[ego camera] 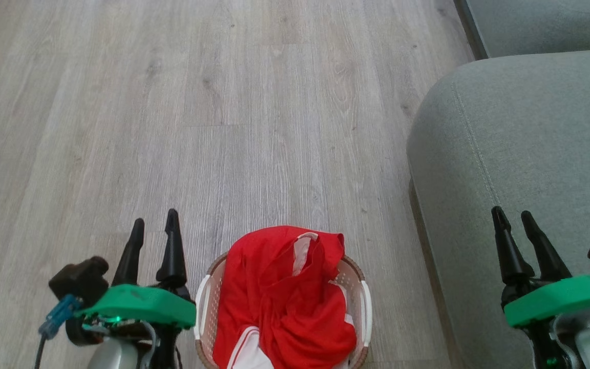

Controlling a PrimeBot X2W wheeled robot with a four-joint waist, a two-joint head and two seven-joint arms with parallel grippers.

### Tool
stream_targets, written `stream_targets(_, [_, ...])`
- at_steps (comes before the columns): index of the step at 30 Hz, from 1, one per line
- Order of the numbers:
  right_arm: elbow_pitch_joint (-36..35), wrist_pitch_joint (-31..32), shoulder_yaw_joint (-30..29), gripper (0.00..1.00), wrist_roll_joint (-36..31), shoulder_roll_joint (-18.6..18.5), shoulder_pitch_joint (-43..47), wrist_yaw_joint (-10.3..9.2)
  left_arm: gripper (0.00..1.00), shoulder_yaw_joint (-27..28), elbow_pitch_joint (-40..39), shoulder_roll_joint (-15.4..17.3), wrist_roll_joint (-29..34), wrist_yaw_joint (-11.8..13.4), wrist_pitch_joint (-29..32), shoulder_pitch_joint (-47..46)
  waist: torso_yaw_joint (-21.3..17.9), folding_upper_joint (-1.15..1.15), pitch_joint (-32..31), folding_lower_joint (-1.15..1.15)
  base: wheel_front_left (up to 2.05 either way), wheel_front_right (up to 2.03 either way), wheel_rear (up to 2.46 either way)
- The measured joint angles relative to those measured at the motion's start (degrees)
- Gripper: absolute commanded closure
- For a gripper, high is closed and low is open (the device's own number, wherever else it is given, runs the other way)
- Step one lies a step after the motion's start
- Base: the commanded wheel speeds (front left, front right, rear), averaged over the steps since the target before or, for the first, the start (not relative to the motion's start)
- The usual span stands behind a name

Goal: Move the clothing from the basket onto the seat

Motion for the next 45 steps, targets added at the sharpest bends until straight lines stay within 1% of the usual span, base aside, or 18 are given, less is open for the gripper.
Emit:
stream_targets(6, [-0.5, -1.0, 0.8, 0.00, -3.2, -0.7, 0.0, 0.00, 0.00, -1.0, -0.5, 0.0, 4.2, 0.8, -0.8, -0.2, 0.0, 0.00, 0.0, 0.00, 0.00, 0.00, 0.00])
stream_targets(16, [-1.4, -2.6, 1.7, 0.00, -7.8, -1.5, 0.0, 0.00, 0.00, -2.2, -1.6, 0.1, 10.4, 1.5, -2.3, -0.2, 0.1, 0.00, -0.1, 0.00, 0.00, 0.00, 0.00])
stream_targets(30, [-2.4, -4.9, 3.7, 0.00, -15.1, -3.2, 0.0, 0.00, 0.00, -3.9, -2.5, 0.3, 20.2, 3.3, -4.7, -0.4, 0.3, 0.00, 0.1, 0.00, 0.00, 0.00, 0.00])
stream_targets(34, [-2.8, -5.6, 4.4, 0.00, -17.3, -4.1, -0.1, 0.00, 0.00, -4.6, -2.8, 0.4, 22.9, 3.4, -5.3, -0.4, 0.3, 0.00, 0.1, 0.00, 0.00, 0.00, 0.00])
stream_targets(45, [-3.0, -5.7, 4.7, 0.00, -17.5, -4.1, -0.1, 0.00, 0.00, -4.7, -2.9, 0.4, 23.2, 3.8, -5.3, -0.4, 0.2, 0.00, 0.2, 0.00, 0.00, 0.00, 0.00])
